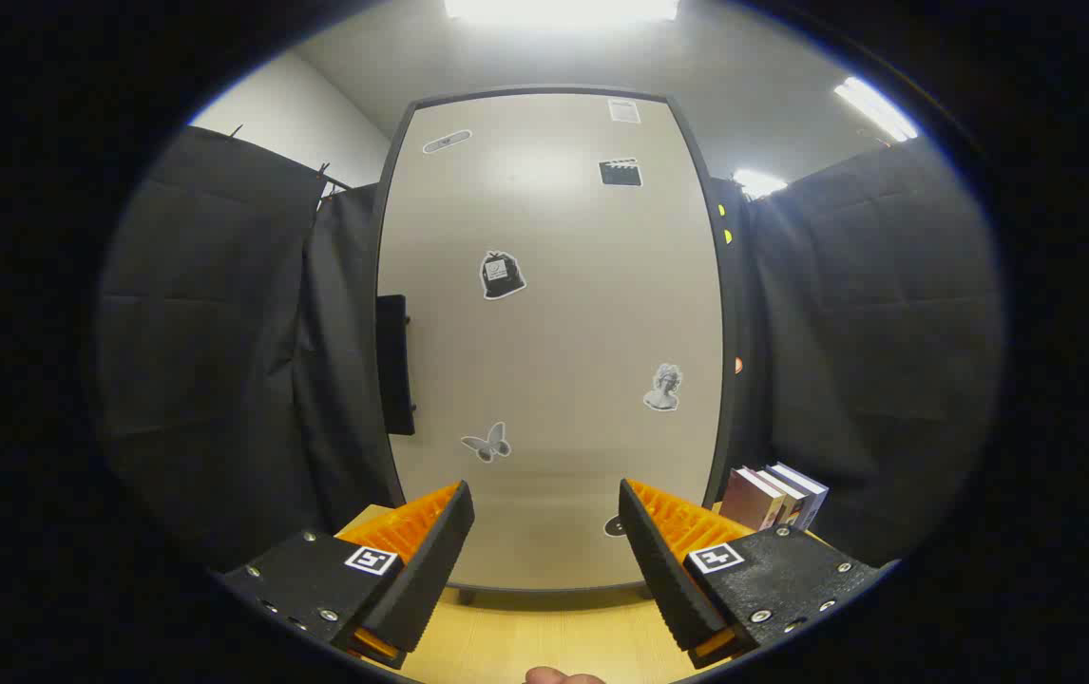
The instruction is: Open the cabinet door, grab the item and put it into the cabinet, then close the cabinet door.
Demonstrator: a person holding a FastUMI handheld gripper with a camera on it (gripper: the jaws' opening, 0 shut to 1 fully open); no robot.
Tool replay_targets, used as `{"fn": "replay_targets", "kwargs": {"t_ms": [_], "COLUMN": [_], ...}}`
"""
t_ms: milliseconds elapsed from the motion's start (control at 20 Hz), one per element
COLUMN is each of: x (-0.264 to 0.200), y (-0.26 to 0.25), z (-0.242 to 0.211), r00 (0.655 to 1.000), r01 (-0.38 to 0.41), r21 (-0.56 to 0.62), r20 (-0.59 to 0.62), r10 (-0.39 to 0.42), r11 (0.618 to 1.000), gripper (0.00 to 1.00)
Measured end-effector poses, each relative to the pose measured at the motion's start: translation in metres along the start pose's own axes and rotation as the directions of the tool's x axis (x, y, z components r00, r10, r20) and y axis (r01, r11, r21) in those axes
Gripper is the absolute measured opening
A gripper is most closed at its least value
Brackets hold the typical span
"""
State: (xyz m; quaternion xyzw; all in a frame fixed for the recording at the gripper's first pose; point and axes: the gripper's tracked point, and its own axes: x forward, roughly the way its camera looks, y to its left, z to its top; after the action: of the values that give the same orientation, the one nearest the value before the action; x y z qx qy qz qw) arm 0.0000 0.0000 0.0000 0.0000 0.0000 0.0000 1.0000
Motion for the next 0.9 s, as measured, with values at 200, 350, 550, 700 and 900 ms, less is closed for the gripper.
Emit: {"fn": "replay_targets", "kwargs": {"t_ms": [200,350,550,700,900], "x": [0.001,0.001,0.004,0.004,0.005], "y": [0.000,0.000,0.004,0.008,0.012], "z": [0.003,0.003,0.000,0.002,0.006], "r00": [1.000,1.000,1.000,1.000,0.999], "r01": [-0.011,-0.019,-0.019,-0.022,-0.024], "r21": [-0.002,-0.004,0.009,0.008,-0.006], "r20": [0.009,0.013,0.006,0.013,0.024], "r10": [0.011,0.020,0.019,0.022,0.024], "r11": [1.000,1.000,1.000,1.000,1.000], "gripper": [0.95,0.95,0.95,0.95,0.95]}}
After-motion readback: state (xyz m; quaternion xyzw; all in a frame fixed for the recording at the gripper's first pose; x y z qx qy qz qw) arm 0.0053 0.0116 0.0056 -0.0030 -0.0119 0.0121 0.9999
